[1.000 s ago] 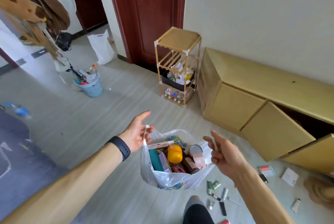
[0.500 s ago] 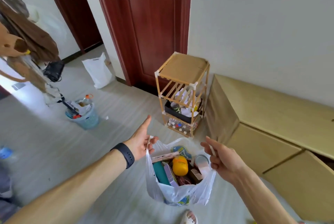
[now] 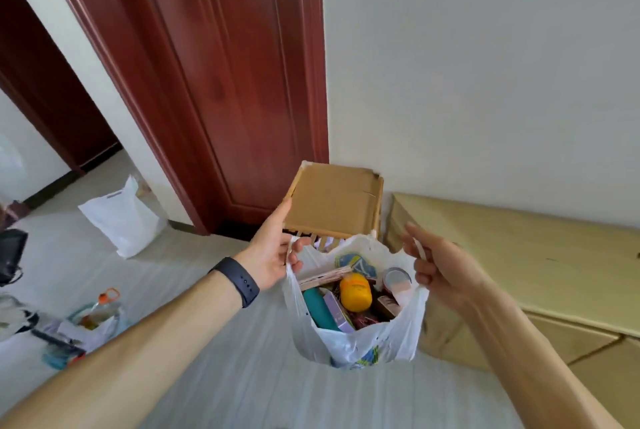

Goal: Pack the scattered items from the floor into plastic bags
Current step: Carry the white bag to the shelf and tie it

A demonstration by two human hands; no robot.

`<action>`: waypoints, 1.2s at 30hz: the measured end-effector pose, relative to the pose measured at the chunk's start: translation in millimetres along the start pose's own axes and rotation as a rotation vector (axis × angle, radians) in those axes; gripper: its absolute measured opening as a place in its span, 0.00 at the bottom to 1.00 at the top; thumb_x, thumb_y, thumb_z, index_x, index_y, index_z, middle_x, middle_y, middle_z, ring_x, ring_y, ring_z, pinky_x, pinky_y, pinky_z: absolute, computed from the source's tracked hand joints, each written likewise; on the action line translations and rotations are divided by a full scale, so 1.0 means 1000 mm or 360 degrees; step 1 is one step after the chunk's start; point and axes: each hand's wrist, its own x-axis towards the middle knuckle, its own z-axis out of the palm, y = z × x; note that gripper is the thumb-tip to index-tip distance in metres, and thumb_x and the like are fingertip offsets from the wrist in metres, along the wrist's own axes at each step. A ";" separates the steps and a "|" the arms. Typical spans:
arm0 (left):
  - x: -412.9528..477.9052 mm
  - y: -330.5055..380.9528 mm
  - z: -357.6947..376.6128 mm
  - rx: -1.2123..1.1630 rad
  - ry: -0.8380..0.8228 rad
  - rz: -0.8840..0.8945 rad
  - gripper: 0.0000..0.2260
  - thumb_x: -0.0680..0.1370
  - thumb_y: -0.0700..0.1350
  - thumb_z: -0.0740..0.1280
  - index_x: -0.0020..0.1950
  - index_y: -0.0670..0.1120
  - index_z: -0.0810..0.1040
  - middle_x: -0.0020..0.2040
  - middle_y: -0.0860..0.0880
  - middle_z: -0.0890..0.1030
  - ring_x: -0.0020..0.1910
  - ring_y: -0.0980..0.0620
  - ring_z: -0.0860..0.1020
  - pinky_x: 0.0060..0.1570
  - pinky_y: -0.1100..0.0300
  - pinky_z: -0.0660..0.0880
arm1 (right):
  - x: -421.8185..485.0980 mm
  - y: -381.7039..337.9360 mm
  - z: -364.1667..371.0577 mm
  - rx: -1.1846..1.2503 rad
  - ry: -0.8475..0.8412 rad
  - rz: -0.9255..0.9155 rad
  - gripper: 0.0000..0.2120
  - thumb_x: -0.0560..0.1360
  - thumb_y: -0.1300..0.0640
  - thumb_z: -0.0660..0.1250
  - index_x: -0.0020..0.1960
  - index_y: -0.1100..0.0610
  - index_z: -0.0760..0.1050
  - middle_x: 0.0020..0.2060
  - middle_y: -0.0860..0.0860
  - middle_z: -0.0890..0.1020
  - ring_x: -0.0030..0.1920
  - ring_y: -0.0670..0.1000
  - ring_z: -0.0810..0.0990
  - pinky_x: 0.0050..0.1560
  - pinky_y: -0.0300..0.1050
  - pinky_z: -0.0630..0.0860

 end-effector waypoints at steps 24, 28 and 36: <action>0.212 0.281 -0.034 0.0073 -0.0250 0.0199 0.36 0.75 0.68 0.62 0.58 0.34 0.75 0.25 0.50 0.75 0.26 0.55 0.68 0.40 0.59 0.72 | 0.216 -0.179 0.129 0.0191 0.0135 -0.0304 0.14 0.76 0.51 0.69 0.56 0.58 0.76 0.32 0.45 0.78 0.22 0.44 0.61 0.28 0.39 0.59; 0.253 0.292 -0.018 0.0244 -0.0207 0.0323 0.25 0.76 0.61 0.66 0.56 0.38 0.76 0.32 0.48 0.76 0.26 0.55 0.68 0.37 0.59 0.72 | 0.250 -0.185 0.127 0.0100 0.0139 -0.0289 0.11 0.77 0.53 0.69 0.53 0.60 0.77 0.33 0.47 0.78 0.23 0.45 0.61 0.26 0.38 0.59; 0.303 0.240 -0.046 0.0621 0.0112 0.1023 0.06 0.78 0.46 0.70 0.45 0.46 0.83 0.30 0.52 0.72 0.27 0.54 0.69 0.30 0.61 0.69 | 0.279 -0.150 0.101 -0.0199 0.0461 -0.0561 0.07 0.79 0.60 0.66 0.54 0.59 0.82 0.34 0.48 0.77 0.24 0.45 0.65 0.28 0.37 0.63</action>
